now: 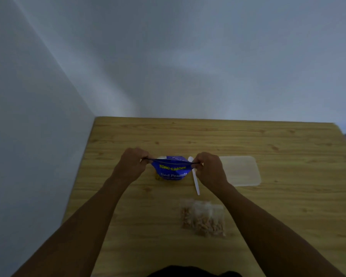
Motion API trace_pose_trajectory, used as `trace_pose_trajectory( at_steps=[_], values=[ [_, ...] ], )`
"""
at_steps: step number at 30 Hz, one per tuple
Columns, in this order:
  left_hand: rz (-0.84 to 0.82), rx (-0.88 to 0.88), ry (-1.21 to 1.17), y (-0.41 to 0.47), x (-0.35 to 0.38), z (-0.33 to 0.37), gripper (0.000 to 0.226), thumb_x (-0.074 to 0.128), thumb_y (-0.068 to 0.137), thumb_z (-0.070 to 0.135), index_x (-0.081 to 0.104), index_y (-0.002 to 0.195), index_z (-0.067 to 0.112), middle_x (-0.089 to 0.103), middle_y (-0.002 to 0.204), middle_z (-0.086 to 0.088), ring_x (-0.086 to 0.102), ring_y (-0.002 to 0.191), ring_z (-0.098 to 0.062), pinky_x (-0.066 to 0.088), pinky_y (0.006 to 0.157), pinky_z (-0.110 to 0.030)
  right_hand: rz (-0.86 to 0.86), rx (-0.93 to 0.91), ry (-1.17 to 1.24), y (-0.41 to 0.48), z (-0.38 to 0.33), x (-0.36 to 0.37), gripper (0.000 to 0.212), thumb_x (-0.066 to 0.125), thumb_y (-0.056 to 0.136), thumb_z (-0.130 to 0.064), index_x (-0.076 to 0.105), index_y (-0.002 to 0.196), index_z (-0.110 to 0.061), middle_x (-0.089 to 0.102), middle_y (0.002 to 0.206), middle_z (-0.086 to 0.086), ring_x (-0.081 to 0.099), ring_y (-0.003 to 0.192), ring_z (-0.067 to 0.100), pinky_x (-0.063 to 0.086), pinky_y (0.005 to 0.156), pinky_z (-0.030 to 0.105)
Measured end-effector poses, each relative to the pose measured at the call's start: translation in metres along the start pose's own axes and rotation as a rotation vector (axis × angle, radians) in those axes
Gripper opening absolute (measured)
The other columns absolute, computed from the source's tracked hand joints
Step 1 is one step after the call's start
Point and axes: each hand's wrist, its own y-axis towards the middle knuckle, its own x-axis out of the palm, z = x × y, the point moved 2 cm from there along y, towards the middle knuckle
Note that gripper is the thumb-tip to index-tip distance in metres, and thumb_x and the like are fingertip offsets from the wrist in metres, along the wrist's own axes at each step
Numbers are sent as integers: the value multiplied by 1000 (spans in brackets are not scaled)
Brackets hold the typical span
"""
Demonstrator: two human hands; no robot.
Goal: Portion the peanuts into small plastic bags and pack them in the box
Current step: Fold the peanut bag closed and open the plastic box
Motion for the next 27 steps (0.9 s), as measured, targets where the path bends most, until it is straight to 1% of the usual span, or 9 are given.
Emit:
trace_pose_trajectory(
  at_steps=[2,5,8,12,14,17,20,22,27],
  values=[
    [-19,-21,19,3,1,-1,17,78,72,2,80,87,11,76,77,-3,68,70,-20,55,71,-35,3,-15,13,-2,-2,1,11,70,74,5,72,72,-5,67,72,10,62,74,29,41,63,31],
    [-70,-47,13,7,0,-1,18,71,72,11,77,87,18,73,78,4,66,71,-12,56,70,-34,-34,-39,-17,-2,-1,-1,6,72,79,-5,72,83,-10,68,82,5,56,85,26,45,75,38],
    [-135,-50,66,11,0,12,29,69,67,26,73,95,24,71,82,5,64,78,-15,48,71,-26,-67,-148,-58,4,-5,-3,17,76,78,-17,73,95,-17,68,89,-1,54,91,22,43,82,38],
    [-237,52,143,18,13,29,49,80,70,35,67,116,21,66,101,2,55,93,-16,42,81,-28,-122,-186,-121,16,-20,0,18,72,84,-20,75,101,-19,69,90,0,53,90,21,42,81,37],
    [-210,49,111,19,19,33,48,81,75,30,66,118,16,63,105,-2,54,98,-18,38,82,-26,-135,-160,-124,19,-22,2,12,72,84,-17,77,95,-16,68,86,2,53,87,21,41,78,36],
    [-172,62,95,18,23,34,29,76,81,24,72,108,14,67,95,-3,58,92,-19,40,78,-27,-119,-131,-91,19,-18,4,5,74,79,-7,76,81,-10,67,77,5,56,78,22,47,70,36],
    [-167,117,96,18,24,32,12,75,82,19,77,91,11,70,81,-6,61,79,-23,48,75,-37,-100,-101,-35,18,-14,6,12,76,70,1,74,73,-10,67,72,4,59,71,21,50,64,35],
    [-149,163,105,18,27,32,6,76,79,13,77,82,8,71,75,-7,63,72,-25,51,71,-38,-104,-105,-20,19,-14,6,14,76,67,2,74,71,-11,67,71,3,59,69,20,50,62,35],
    [-100,217,115,19,31,33,2,77,72,6,75,72,5,69,65,-8,62,60,-27,49,64,-33,-140,-146,-103,19,-21,2,9,73,81,-12,74,90,-13,68,87,4,55,86,22,46,80,39]
  ],
)
